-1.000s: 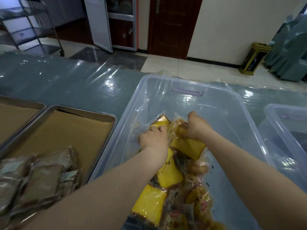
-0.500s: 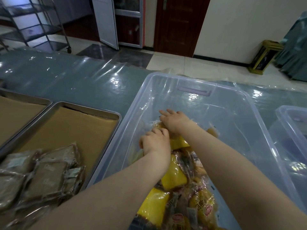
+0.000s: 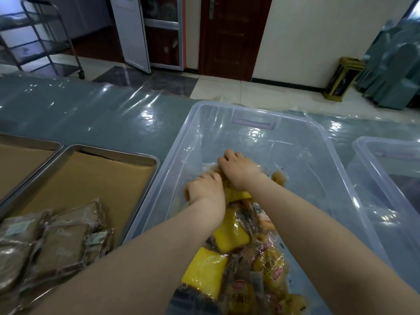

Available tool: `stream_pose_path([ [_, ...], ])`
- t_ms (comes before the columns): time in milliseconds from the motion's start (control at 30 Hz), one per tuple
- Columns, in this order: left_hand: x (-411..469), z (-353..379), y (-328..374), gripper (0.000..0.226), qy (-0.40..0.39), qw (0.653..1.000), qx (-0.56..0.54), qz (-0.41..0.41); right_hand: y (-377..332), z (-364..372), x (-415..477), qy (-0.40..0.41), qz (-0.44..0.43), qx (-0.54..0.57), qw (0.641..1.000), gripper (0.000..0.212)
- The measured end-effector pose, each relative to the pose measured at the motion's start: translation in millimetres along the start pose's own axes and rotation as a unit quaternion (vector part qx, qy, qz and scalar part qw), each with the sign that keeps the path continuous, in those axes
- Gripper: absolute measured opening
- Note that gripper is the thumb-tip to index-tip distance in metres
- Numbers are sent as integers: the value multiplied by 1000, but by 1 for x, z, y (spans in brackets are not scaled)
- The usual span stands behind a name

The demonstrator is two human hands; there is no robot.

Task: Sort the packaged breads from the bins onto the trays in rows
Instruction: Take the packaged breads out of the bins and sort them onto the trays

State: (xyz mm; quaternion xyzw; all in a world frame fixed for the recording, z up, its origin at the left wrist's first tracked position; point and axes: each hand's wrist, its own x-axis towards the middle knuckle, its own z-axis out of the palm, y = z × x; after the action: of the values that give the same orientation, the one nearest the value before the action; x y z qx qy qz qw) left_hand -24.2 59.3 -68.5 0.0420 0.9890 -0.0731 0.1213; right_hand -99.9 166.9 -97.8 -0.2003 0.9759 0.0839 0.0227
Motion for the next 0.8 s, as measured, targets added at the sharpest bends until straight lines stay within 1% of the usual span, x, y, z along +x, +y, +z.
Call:
stream_pose_path([
  [167, -13, -12, -2, 63, 13, 999, -17, 24, 4, -14, -32, 22, 61, 48, 997, 36],
  [267, -25, -23, -2, 59, 39, 998, -25, 47, 6, -26, -51, 50, 82, 50, 994, 34],
  [367, -36, -40, -7, 54, 74, 995, -38, 63, 11, -46, -71, 101, 101, 42, 989, 35],
  [467, -52, -60, -20, 56, 140, 986, -49, 78, 11, -71, -88, 161, 131, 36, 977, 36],
  [533, -65, -72, -35, 59, 195, 974, -66, 97, 4, -88, -96, 200, 151, 52, 967, 38],
  [600, -78, -81, -56, 58, 253, 956, -87, 119, -8, -106, -100, 252, 164, 66, 951, 42],
  [700, -94, -92, -89, 52, 330, 922, -150, 135, -29, -134, -102, 341, 169, 82, 921, 42],
  [800, -109, -102, -124, 55, 391, 887, -208, 132, -57, -167, -95, 394, 167, 124, 895, 42],
])
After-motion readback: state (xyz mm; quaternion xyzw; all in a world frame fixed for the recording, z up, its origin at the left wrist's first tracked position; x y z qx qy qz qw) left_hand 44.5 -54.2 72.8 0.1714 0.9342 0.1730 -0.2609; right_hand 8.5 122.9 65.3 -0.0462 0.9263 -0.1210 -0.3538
